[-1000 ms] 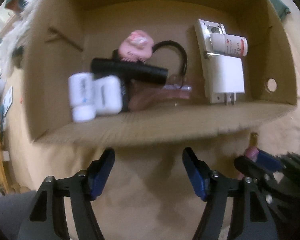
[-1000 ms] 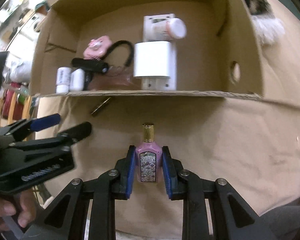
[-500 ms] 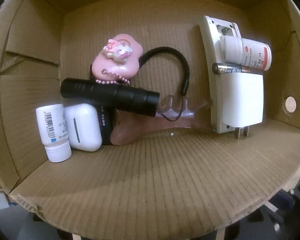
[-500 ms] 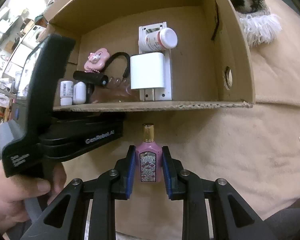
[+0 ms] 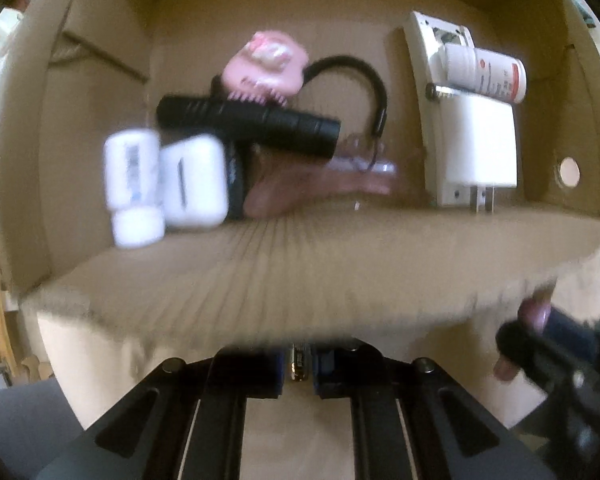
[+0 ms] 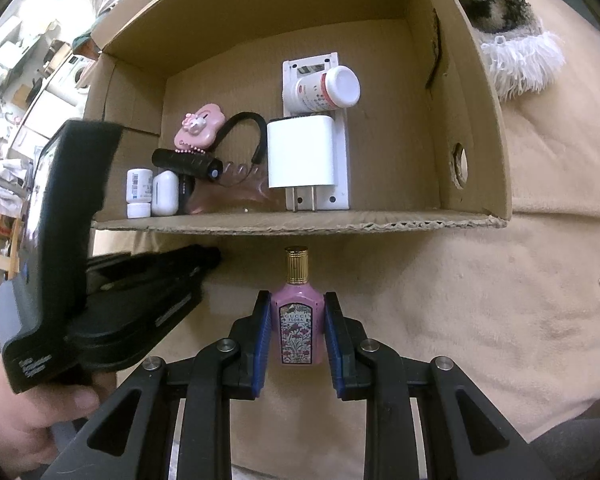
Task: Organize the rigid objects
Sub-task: 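Grasp the black AA battery with the left tool while the right tool grasps the pink perfume bottle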
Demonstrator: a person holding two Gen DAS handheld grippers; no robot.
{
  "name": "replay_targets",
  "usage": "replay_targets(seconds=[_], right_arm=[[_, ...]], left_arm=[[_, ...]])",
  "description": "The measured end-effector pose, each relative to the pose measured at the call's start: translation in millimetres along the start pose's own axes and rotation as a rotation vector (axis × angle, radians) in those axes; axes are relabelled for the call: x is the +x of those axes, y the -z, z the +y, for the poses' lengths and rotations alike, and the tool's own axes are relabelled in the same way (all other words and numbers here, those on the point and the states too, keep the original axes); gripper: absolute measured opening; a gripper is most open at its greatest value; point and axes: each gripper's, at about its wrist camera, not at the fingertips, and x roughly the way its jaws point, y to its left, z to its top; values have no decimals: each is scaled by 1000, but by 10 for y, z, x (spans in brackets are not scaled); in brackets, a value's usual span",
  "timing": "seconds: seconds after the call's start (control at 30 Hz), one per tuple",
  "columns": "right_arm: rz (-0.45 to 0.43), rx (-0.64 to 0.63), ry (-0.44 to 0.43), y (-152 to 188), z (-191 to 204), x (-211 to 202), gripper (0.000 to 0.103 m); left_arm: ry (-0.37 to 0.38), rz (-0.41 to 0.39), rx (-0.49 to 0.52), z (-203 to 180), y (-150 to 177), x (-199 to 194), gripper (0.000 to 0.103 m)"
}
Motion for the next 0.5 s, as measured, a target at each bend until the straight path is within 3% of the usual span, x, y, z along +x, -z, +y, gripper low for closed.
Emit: replay_targets(seconds=[0.3, 0.5], right_arm=[[-12, -30, 2, 39, 128, 114, 27], [-49, -71, -15, 61, 222, 34, 27]], left_arm=[[0, -18, -80, 294, 326, -175, 9], [-3, -110, -119, 494, 418, -502, 9]])
